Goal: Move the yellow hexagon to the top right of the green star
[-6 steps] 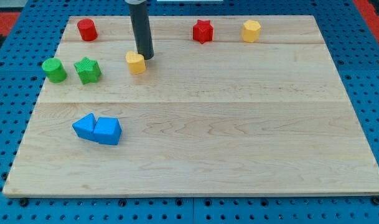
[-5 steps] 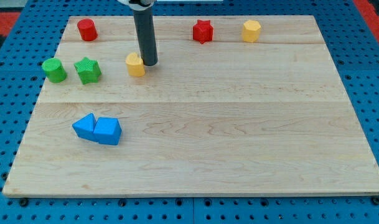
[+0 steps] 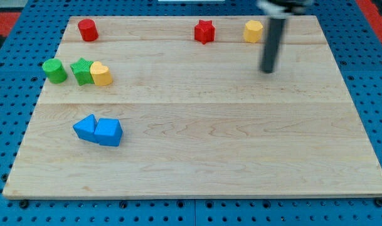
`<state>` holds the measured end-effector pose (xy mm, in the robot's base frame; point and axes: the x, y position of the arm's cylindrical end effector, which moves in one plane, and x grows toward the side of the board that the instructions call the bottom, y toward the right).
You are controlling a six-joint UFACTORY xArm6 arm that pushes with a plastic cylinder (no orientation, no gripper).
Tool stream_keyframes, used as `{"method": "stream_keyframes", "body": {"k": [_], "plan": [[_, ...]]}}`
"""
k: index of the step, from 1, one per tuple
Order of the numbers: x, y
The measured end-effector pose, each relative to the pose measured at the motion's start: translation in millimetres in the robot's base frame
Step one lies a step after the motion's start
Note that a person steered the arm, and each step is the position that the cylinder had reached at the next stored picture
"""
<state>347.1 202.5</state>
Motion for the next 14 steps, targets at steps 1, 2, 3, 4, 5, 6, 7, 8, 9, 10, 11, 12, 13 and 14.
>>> {"method": "stream_keyframes", "body": {"k": [1, 2, 3, 4, 5, 6, 7, 8, 9, 10, 11, 12, 13, 14], "plan": [[-75.7, 62.1], [-136.4, 30.0], [-129.5, -43.8], [-110.0, -122.1], [-91.9, -122.2], [-102.1, -94.3], [-89.9, -63.5], [-70.8, -102.5], [-45.7, -161.6], [-41.7, -205.1], [-41.7, -203.4], [-41.7, -203.4], [-41.7, -200.2], [-41.7, -199.8]]}}
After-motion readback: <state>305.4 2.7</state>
